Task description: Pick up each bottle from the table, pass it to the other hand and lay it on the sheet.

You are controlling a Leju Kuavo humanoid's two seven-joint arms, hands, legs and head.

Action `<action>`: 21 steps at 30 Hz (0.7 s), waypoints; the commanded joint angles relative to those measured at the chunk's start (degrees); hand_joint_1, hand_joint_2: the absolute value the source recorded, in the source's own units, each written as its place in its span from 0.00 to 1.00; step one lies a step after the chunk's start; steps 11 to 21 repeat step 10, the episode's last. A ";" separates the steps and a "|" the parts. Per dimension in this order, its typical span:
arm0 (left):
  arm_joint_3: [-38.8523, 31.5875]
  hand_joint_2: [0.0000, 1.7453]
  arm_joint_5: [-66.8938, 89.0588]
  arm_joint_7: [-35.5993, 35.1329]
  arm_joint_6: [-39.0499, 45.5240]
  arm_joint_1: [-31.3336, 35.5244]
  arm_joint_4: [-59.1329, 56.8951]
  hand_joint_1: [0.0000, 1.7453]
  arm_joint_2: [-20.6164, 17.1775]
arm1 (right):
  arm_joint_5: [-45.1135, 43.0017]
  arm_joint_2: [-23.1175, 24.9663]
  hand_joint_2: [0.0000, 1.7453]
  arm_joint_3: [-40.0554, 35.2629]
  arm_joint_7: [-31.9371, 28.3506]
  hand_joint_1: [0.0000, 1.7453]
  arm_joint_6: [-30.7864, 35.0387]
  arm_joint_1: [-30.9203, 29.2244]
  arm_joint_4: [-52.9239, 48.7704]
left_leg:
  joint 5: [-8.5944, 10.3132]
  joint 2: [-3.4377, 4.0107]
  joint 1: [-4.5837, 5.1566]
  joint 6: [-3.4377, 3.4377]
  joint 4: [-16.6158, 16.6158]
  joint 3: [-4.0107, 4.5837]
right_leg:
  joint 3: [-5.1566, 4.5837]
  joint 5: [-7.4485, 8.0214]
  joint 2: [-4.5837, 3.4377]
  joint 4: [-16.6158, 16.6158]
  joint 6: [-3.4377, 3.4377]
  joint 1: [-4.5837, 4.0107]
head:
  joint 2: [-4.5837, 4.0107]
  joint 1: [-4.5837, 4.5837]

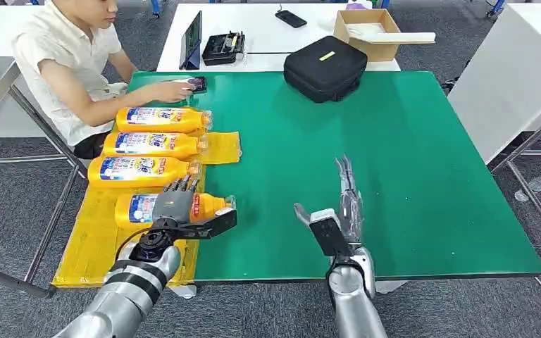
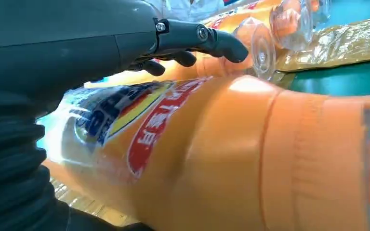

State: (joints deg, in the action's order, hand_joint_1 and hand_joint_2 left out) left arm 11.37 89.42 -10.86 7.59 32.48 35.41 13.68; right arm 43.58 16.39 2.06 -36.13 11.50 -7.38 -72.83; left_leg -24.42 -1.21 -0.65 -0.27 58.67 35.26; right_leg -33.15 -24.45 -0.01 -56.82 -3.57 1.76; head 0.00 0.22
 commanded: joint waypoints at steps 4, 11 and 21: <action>2.13 1.00 0.58 7.44 1.89 -8.05 14.96 0.00 3.75 | 0.90 -1.01 1.00 3.34 0.80 0.00 0.58 2.62 -2.59 | -0.07 0.05 -0.03 -0.03 -0.02 0.00 | 0.06 -0.05 0.05 0.08 0.17 -0.06 | 0.00 0.00; 7.61 1.00 -1.48 12.29 -1.74 -13.62 24.79 0.00 3.47 | 1.83 -1.86 1.00 4.34 1.18 0.00 0.61 4.80 -4.17 | -0.11 0.06 -0.01 -0.03 -0.01 0.08 | -0.06 -0.07 0.04 0.08 0.18 -0.06 | 0.00 0.02; 7.61 1.00 -1.48 12.29 -1.74 -13.62 24.79 0.00 3.47 | 1.83 -1.86 1.00 4.34 1.18 0.00 0.61 4.80 -4.17 | -0.11 0.06 -0.01 -0.03 -0.01 0.08 | -0.06 -0.07 0.04 0.08 0.18 -0.06 | 0.00 0.02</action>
